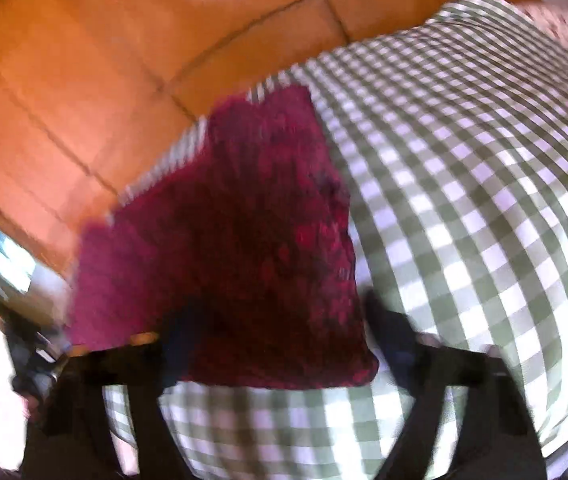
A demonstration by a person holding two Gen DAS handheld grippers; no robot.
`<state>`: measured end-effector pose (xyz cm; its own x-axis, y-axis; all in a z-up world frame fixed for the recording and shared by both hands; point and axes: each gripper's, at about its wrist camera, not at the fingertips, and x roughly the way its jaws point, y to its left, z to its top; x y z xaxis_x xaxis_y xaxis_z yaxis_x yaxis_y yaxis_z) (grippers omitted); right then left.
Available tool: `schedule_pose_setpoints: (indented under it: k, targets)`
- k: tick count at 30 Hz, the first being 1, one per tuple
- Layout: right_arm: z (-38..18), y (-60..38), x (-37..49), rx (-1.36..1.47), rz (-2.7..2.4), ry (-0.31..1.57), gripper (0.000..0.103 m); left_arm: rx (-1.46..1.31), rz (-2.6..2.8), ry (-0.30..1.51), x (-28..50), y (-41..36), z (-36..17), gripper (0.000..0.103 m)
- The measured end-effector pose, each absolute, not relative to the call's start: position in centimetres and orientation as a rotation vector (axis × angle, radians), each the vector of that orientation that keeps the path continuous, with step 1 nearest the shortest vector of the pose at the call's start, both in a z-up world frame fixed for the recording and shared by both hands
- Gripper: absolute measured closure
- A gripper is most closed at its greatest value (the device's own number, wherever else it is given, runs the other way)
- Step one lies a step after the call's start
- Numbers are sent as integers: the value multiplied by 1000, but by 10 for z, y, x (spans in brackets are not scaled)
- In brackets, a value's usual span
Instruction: Fold small clothes
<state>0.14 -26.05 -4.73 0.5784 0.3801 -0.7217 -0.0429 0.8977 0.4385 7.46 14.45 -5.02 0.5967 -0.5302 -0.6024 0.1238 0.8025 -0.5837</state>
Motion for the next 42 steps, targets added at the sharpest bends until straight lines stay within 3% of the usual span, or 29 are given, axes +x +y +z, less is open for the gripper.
schedule_pose_setpoints:
  k: [2,5,10,15,23,25,27,28,29,33,37,42]
  targets:
    - [-56,-250,2,313,238,916,52,-406,-371,900,79,133,-55,66]
    - [-55,-253,0,308,227,913,77,-398,-357,934,76,137,-66,79]
    - [-40,-263,-18,371,283,923,90,-403,-369,934,55,136,-66,84]
    - [-25,-266,-51,421,350,927,91,-438,-394,951,27,140,-64,85]
    - [-45,-274,-100,398,369,1056,91,-425,-425,1025,-35,140,-71,84]
    - [-43,-272,-100,360,352,1051,85,-388,-405,1021,-39,140,-65,76]
    - [-34,-267,-93,325,319,1010,64,-345,-370,981,-35,144,-52,54]
    - [-28,-265,-91,313,312,985,54,-329,-346,951,-33,147,-46,36]
    - [-22,-261,-88,295,307,954,42,-314,-320,912,-28,151,-39,27]
    - [-2,-235,-71,178,292,850,29,-274,-286,839,-5,153,-22,25]
    - [-7,-209,-53,69,248,817,24,-181,-252,822,24,134,-21,25]
    - [-40,-195,-31,86,229,855,10,-66,-163,799,42,112,-25,10]
